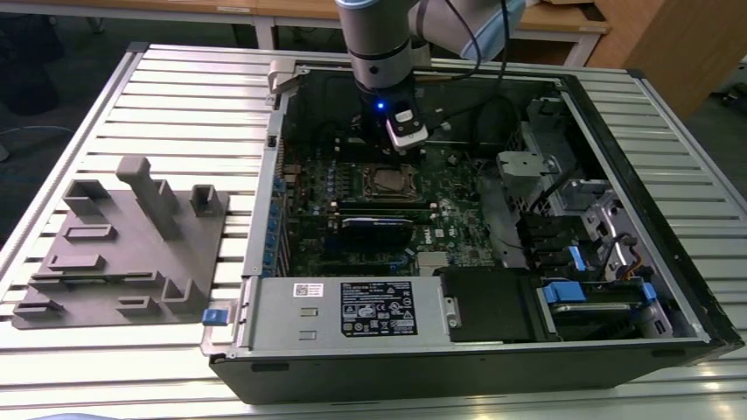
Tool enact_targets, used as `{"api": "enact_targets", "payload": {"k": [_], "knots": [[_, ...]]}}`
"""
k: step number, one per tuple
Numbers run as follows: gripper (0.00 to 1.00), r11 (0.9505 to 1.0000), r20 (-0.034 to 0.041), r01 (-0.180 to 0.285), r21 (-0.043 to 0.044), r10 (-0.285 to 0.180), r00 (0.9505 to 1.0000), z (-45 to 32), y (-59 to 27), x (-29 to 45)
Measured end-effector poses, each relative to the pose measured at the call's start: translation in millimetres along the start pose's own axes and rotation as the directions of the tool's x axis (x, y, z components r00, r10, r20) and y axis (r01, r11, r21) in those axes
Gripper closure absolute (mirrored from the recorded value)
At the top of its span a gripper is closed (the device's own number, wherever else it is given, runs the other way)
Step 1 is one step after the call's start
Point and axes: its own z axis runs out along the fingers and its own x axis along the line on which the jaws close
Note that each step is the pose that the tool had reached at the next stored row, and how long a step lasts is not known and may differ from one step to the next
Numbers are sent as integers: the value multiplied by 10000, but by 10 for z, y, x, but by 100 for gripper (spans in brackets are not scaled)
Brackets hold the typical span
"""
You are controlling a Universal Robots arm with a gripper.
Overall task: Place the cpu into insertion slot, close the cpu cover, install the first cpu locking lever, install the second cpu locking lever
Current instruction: 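Install the first cpu locking lever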
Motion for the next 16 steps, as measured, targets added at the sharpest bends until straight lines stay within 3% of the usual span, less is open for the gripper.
{"api": "enact_targets", "payload": {"k": [16], "knots": [[90,10000,11,-33,-10,33,10000,22,39,-35]]}}
